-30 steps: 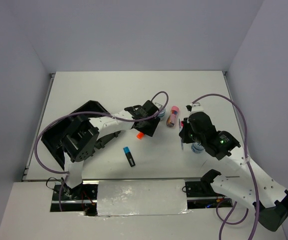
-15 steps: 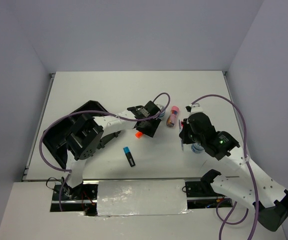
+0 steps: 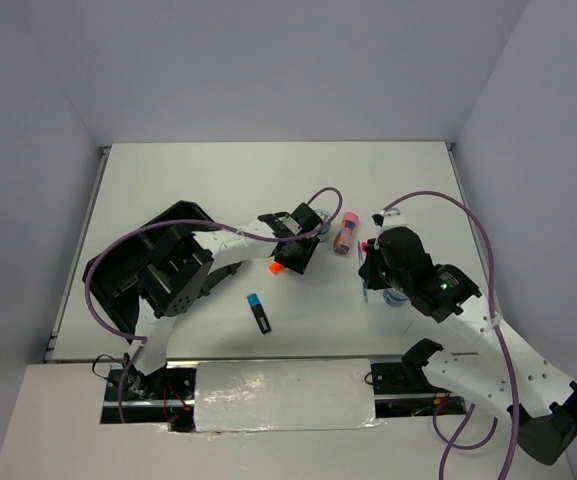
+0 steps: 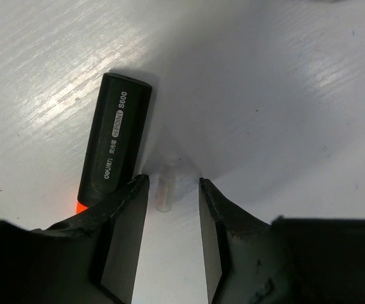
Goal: Sort the stationery into containers
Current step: Close the pen cap on the pen.
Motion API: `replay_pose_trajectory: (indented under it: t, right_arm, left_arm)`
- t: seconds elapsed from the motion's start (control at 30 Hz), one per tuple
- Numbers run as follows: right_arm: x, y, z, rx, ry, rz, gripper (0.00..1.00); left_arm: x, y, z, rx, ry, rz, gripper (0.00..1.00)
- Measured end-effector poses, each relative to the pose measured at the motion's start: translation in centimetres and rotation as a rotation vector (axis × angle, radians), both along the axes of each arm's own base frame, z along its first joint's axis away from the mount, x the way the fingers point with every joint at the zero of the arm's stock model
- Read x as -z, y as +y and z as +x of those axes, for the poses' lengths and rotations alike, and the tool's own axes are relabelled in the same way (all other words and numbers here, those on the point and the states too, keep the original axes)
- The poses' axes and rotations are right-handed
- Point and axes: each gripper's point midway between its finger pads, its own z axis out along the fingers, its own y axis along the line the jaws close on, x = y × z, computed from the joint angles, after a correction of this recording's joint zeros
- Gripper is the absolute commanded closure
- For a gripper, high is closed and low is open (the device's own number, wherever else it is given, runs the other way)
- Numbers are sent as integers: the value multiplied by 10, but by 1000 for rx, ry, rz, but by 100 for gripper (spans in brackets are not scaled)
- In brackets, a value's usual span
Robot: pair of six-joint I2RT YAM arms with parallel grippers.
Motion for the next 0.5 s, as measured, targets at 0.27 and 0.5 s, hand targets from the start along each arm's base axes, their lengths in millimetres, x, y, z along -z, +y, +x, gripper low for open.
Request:
replay_pose_trajectory:
  t: [0.27, 0.5]
  right_arm:
    - [-3, 2, -2, -13, -7, 19, 100]
    - [-8, 2, -4, -17, -24, 36, 100]
  left_arm:
    - [2, 6, 3, -22, -19, 33, 68]
    - [3, 7, 2, -31, -50, 69, 84]
